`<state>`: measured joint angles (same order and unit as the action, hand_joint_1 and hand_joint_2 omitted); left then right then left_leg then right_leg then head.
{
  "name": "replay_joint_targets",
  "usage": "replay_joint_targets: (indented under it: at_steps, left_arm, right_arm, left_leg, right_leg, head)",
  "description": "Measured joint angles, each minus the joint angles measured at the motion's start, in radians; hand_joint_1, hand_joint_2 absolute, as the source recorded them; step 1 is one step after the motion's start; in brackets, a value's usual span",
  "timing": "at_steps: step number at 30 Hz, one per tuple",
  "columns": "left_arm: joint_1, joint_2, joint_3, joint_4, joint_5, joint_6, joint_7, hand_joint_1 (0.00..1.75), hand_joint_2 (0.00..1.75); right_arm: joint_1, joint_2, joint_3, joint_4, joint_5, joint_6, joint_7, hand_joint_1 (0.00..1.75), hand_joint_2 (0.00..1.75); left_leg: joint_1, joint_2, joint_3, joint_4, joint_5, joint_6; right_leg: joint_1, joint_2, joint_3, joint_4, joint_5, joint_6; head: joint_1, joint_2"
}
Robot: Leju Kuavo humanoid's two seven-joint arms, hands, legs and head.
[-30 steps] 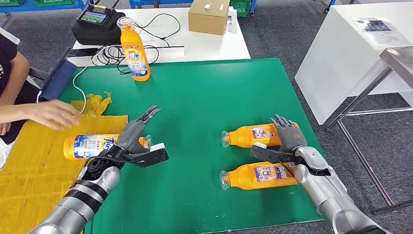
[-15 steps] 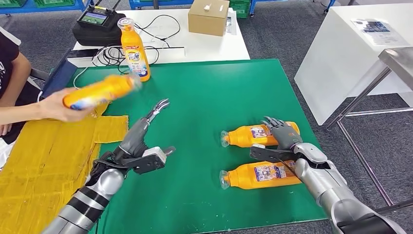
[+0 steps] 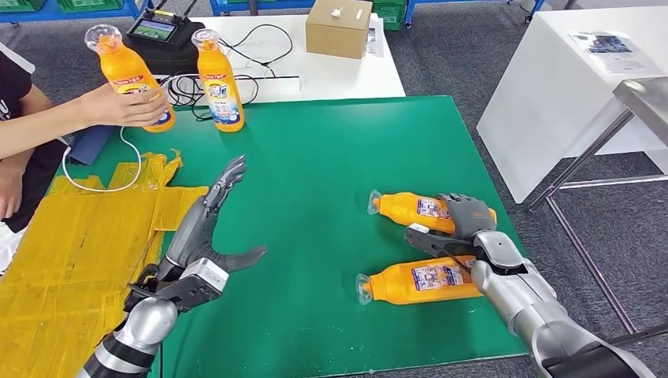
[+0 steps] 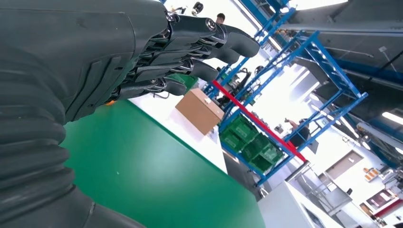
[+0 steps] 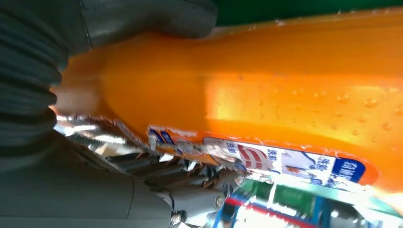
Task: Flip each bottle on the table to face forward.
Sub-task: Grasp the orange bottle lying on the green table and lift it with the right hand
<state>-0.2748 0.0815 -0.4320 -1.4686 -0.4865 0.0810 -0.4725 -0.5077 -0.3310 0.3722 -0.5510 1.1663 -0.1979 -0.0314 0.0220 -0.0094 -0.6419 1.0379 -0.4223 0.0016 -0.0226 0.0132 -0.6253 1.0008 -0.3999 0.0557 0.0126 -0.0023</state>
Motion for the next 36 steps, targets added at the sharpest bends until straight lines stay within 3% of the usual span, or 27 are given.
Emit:
replay_joint_targets:
  at_steps: [5,10,14,17,20,30,36]
  left_arm:
    - [0.051,0.000,0.012,-0.066,0.037,-0.084,0.026,0.00,1.75]
    - [0.076,-0.013,0.013,-0.084,0.118,-0.189,0.056,0.00,1.75]
    - [0.077,-0.026,0.012,-0.081,0.194,-0.247,0.071,0.00,1.75]
    - [0.074,-0.033,0.011,-0.070,0.309,-0.314,0.090,0.00,1.75]
    - [0.063,-0.038,0.009,-0.055,0.353,-0.330,0.097,0.00,1.75]
    - [0.031,-0.049,0.007,-0.033,0.412,-0.345,0.107,0.00,1.75]
    - [0.050,-0.058,0.023,-0.050,0.465,-0.336,0.093,0.00,1.75]
  right_arm:
    - [0.068,0.063,-0.034,-0.150,0.065,-0.178,0.072,1.75,1.75]
    - [0.205,0.216,-0.104,-0.503,-0.028,-0.419,-0.038,1.75,1.75]
    - [0.267,0.299,-0.116,-0.696,-0.116,-0.463,-0.111,1.75,1.75]
    - [0.302,0.347,-0.122,-0.781,-0.289,-0.444,-0.229,1.75,1.75]
    - [0.331,0.392,-0.096,-0.822,-0.367,-0.385,-0.290,1.75,1.75]
    - [0.350,0.471,0.121,-0.767,-0.417,-0.176,-0.335,1.75,1.75]
    - [0.331,0.486,0.238,-0.672,-0.437,-0.077,-0.325,1.72,1.75]
  left_leg:
    - [0.001,0.000,-0.002,0.000,0.000,0.000]
    - [0.003,0.001,-0.004,-0.001,0.000,-0.002]
    - [0.004,0.000,-0.004,-0.001,-0.001,-0.002]
    - [0.003,0.001,-0.004,-0.001,-0.001,-0.002]
    - [0.002,0.002,-0.004,-0.001,-0.002,-0.003]
    - [0.003,0.004,-0.004,-0.001,-0.002,-0.003]
    - [0.003,0.004,-0.004,-0.002,-0.002,-0.003]
  right_leg:
    - [0.001,0.000,-0.002,0.000,0.000,0.000]
    - [0.004,0.000,-0.006,0.001,-0.001,-0.002]
    - [0.003,0.000,-0.006,0.001,-0.004,-0.002]
    - [0.002,0.000,-0.006,0.001,-0.003,-0.001]
    - [0.001,0.001,-0.007,0.000,-0.003,-0.001]
    - [0.003,0.001,-0.007,0.001,-0.003,-0.001]
    - [0.002,0.001,-0.007,0.001,-0.004,-0.001]
  head:
    - [0.000,0.000]
    - [-0.001,0.000]
    - [0.000,0.000]
    - [0.000,0.000]
    - [0.000,0.000]
    - [0.000,0.000]
    - [0.000,0.000]
